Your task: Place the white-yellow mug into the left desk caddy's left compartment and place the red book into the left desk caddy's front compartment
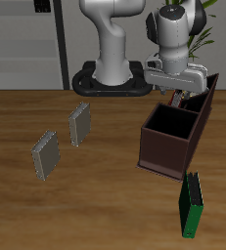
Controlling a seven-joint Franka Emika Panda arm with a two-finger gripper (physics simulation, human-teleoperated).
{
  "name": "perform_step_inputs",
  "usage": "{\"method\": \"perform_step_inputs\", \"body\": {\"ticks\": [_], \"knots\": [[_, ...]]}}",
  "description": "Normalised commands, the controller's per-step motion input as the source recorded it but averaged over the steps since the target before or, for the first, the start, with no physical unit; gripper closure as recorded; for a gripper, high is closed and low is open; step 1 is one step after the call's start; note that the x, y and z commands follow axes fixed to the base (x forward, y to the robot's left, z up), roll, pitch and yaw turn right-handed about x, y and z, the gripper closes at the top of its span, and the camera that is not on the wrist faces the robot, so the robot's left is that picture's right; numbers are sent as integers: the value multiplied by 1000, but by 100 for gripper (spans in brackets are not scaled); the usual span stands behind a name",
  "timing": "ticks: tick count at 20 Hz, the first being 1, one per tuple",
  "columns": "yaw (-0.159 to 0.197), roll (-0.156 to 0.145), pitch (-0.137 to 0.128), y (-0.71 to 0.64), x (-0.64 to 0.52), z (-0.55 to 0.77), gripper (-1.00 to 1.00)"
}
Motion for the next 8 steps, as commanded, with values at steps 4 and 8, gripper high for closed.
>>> {"method": "perform_step_inputs", "body": {"ticks": [4,8], "knots": [[20,17,-8,69,-10,82,-100],[37,7,-46,79,-75,285,-100]]}}
